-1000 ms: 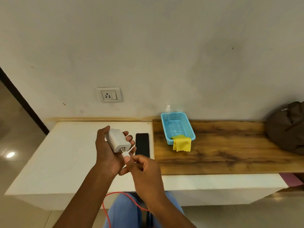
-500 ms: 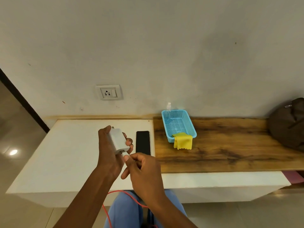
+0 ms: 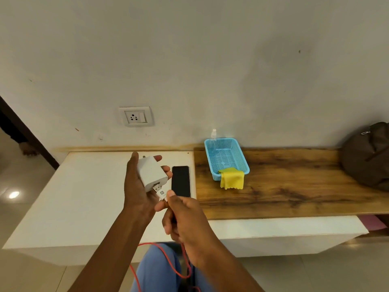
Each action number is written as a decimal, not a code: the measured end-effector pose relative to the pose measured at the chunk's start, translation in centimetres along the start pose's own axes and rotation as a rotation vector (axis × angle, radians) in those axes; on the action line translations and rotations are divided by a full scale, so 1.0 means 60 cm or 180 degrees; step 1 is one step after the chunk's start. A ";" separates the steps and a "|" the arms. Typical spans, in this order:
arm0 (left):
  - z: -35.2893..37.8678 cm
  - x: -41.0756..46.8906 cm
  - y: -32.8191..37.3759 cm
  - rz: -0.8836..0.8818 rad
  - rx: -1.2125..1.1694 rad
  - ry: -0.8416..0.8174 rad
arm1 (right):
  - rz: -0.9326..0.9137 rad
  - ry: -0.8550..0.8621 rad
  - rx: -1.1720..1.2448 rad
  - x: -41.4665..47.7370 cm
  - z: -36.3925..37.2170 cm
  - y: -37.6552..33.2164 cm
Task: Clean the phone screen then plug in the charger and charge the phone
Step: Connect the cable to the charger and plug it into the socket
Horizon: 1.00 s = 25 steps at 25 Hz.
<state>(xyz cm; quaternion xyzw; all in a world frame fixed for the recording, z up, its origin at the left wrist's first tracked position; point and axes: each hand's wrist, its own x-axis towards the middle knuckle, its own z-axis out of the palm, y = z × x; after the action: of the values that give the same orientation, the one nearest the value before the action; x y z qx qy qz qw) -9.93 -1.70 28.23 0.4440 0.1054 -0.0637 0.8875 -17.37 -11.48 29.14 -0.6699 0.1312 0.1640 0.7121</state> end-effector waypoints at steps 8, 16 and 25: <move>0.004 -0.006 -0.017 0.0319 0.0339 -0.0062 | 0.0238 0.0101 0.0499 0.004 0.001 -0.012; -0.004 -0.002 -0.033 0.0125 0.0441 -0.0317 | 0.0269 0.0380 0.0092 0.025 0.005 0.007; -0.010 0.000 -0.022 -0.0225 0.1078 -0.0622 | 0.0282 -0.0199 0.0985 0.036 -0.028 -0.022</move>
<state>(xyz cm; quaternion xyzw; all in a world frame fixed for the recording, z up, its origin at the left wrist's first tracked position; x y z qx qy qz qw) -10.28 -2.01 26.83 0.5747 0.0221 -0.1544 0.8033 -14.78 -13.09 29.37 -0.5404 0.1622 0.1939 0.8025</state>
